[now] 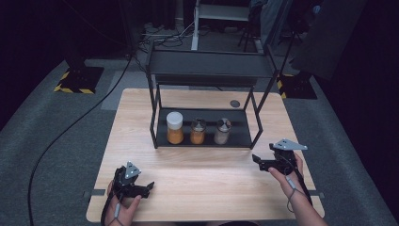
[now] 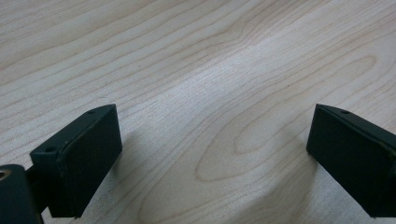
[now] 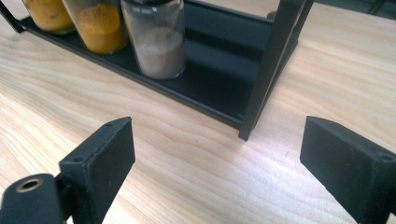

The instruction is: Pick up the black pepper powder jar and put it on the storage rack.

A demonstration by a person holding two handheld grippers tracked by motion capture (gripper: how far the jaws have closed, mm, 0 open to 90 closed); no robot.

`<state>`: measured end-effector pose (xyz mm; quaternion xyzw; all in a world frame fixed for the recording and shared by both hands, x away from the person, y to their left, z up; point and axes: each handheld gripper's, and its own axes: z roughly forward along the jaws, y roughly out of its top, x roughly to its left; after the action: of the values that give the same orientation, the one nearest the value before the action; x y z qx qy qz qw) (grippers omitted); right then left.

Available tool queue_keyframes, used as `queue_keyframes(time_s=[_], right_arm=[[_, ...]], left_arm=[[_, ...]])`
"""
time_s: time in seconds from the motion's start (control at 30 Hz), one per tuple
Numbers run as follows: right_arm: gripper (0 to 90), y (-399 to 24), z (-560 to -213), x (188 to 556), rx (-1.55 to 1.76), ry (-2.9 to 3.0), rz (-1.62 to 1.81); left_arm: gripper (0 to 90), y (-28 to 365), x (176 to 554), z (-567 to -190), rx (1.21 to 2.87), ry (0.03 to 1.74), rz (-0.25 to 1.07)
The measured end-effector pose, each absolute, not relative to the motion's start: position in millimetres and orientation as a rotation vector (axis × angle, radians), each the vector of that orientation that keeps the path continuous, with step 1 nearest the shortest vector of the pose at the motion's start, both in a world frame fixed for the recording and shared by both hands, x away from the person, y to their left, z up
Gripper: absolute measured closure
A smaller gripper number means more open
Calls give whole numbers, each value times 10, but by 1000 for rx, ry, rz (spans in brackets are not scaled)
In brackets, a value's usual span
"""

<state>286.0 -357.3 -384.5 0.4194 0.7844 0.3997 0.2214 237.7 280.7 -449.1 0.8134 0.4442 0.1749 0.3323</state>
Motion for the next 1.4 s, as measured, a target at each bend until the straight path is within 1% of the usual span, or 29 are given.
queue_keyframes(time_s=[0.57,1.4], right_arm=[[103,-3597,-4130,2781,1183,2201,1067],[103,-3600,-4425,2706,1206,2281,1011]], left_arm=[[33,2807,2377,-4491,2125,1160,457],[33,2807,2377,-4490,2126,1160,457]])
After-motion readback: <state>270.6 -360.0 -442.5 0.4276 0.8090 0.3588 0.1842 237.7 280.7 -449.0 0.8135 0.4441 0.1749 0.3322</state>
